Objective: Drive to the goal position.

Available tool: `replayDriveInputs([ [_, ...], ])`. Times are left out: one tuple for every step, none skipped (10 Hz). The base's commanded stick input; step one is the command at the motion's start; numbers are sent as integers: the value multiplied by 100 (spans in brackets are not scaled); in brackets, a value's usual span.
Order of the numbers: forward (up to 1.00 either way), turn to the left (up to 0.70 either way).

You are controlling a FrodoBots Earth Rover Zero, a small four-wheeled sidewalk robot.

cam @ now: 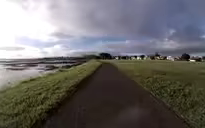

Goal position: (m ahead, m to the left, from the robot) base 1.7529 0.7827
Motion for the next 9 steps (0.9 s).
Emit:
replayDriveInputs([
  [70, 0],
  [70, 0],
  [70, 0],
  [70, 0],
  [70, 0],
  [70, 0],
  [70, 0],
  [70, 0],
  [70, 0],
])
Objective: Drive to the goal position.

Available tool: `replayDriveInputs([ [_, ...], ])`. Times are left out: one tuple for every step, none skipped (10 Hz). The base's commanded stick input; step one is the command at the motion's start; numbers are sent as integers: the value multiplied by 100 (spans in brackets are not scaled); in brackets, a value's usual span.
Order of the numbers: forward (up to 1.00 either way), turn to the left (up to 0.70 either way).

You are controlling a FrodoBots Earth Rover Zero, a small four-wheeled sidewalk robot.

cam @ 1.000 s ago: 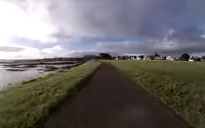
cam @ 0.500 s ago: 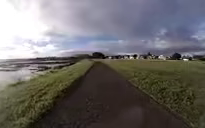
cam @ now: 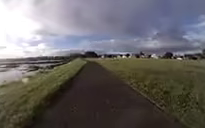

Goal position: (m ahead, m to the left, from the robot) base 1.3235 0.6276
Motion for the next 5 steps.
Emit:
replayDriveInputs([
  [70, 0],
  [70, 0],
  [70, 0],
  [70, 0],
  [70, 0],
])
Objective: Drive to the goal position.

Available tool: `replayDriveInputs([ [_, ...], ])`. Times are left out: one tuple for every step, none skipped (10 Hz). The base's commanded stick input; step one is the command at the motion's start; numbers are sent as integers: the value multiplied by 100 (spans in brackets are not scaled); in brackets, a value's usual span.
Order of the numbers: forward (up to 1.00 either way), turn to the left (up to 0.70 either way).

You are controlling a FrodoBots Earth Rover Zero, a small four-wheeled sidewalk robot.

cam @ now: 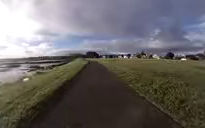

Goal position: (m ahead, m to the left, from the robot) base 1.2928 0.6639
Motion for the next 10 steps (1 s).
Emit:
replayDriveInputs([
  [70, 0],
  [70, 0],
  [70, 0],
  [70, 0],
  [70, 0],
  [70, 0],
  [70, 0],
  [70, 0],
  [70, 0],
  [70, 0],
])
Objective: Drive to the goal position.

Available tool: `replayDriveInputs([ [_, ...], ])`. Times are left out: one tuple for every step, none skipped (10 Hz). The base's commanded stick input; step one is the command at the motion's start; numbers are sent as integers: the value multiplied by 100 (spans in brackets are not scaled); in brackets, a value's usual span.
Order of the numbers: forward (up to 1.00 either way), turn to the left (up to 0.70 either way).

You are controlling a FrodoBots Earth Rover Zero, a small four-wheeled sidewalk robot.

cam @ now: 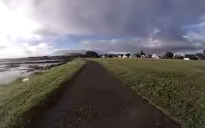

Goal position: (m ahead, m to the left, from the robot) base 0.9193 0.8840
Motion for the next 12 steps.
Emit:
replayDriveInputs([
  [70, 0],
  [70, 0],
  [70, 0],
  [70, 0],
  [70, 0],
  [70, 0],
  [70, 0],
  [70, 0],
  [70, 0],
  [70, 0],
  [70, 0],
  [70, 0],
])
